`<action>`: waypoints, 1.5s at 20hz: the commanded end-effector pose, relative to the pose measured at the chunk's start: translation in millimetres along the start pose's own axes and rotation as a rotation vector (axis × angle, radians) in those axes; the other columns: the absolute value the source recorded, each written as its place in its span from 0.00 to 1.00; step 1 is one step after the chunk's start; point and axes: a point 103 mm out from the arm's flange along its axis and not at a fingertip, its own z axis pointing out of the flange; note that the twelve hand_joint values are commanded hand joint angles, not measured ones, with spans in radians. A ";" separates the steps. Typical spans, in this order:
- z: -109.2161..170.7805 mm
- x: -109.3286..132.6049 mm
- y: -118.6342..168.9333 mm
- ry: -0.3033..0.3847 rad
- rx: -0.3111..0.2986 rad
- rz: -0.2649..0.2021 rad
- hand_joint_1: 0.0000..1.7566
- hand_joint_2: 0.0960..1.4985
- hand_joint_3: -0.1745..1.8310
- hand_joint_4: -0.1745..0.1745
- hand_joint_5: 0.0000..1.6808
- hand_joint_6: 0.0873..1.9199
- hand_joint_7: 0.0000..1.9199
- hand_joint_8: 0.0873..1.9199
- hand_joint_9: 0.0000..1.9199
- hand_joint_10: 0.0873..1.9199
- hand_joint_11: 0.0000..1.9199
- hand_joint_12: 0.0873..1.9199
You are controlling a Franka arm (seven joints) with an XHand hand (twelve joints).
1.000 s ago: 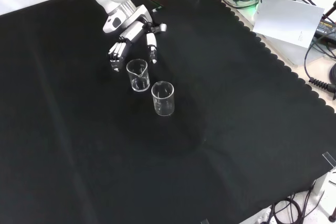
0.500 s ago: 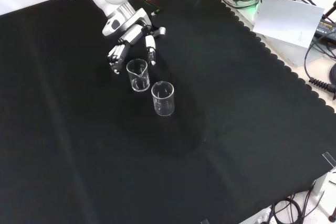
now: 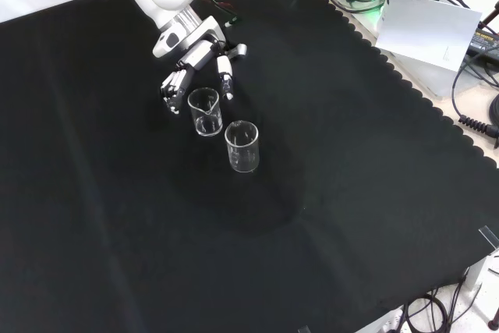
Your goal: Pick up the beaker on the right.
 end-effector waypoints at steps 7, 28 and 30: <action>9.9 2.4 4.5 0.054 -0.034 -0.028 0.46 0.51 0.00 0.39 0.19 0.00 0.13 0.31 0.20 0.30 0.01 0.71; 17.6 3.1 11.4 0.065 -0.055 -0.040 0.48 0.51 0.00 0.39 0.21 0.00 0.13 0.31 0.21 0.29 0.02 0.71; 18.0 3.3 12.2 0.067 -0.058 -0.037 0.48 0.51 0.00 0.39 0.21 0.00 0.14 0.31 0.21 0.29 0.02 0.71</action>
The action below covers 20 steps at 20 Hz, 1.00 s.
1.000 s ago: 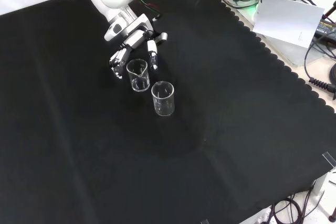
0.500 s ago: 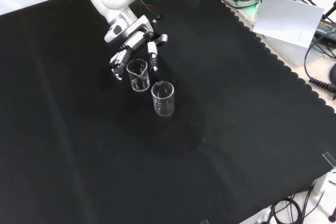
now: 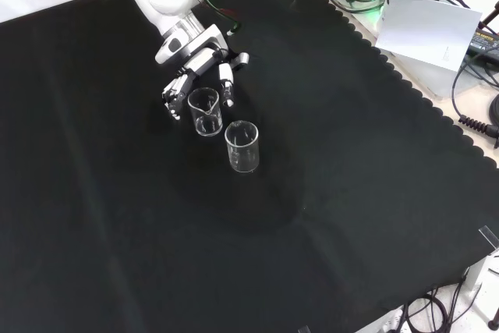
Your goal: Pick up the beaker on the right.
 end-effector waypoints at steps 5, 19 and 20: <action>2.5 -0.9 3.5 0.010 -0.020 0.001 0.49 0.52 0.00 0.40 0.24 0.00 0.14 0.31 0.21 0.29 0.03 0.71; 6.9 -1.0 7.9 0.046 -0.032 -0.001 0.56 0.54 0.00 0.40 0.27 0.00 0.18 0.31 0.26 0.29 0.06 0.69; 7.1 -0.8 8.3 0.048 -0.031 -0.003 0.56 0.54 0.00 0.40 0.27 0.00 0.18 0.31 0.26 0.29 0.06 0.69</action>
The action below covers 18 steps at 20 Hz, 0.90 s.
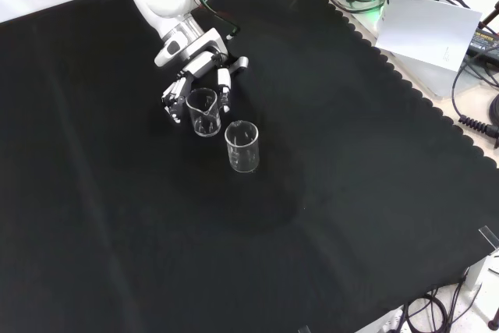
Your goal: Pick up the beaker on the right.
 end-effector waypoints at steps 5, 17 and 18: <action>4.0 2.9 2.5 0.011 0.006 -0.005 0.56 0.55 0.00 0.39 0.27 0.00 0.18 0.31 0.26 0.28 0.06 0.69; 8.1 6.2 7.3 0.036 0.004 -0.005 0.53 0.53 0.00 0.38 0.29 0.00 0.18 0.31 0.26 0.28 0.06 0.69; 8.6 6.5 7.6 0.039 0.005 -0.006 0.52 0.53 0.00 0.38 0.29 0.00 0.18 0.31 0.26 0.27 0.06 0.69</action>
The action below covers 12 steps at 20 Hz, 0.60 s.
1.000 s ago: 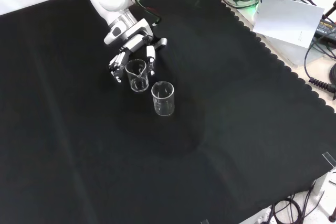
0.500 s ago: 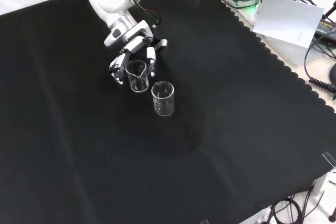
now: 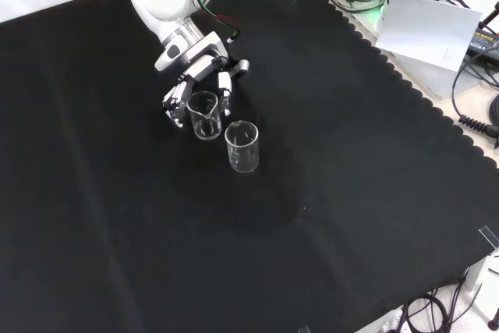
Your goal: Pick up the beaker on the right.
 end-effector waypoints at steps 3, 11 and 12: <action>2.7 1.8 2.1 0.012 -0.001 0.002 0.50 0.52 0.00 0.38 0.29 0.00 0.18 0.31 0.25 0.27 0.05 0.69; 1.4 3.8 4.8 -0.030 -0.031 0.054 0.60 0.62 0.01 0.47 0.52 0.33 0.34 0.34 0.38 0.26 0.15 0.67; 0.5 4.3 5.1 -0.036 -0.041 0.061 0.63 0.66 0.01 0.47 0.60 0.35 0.41 0.35 0.44 0.26 0.20 0.66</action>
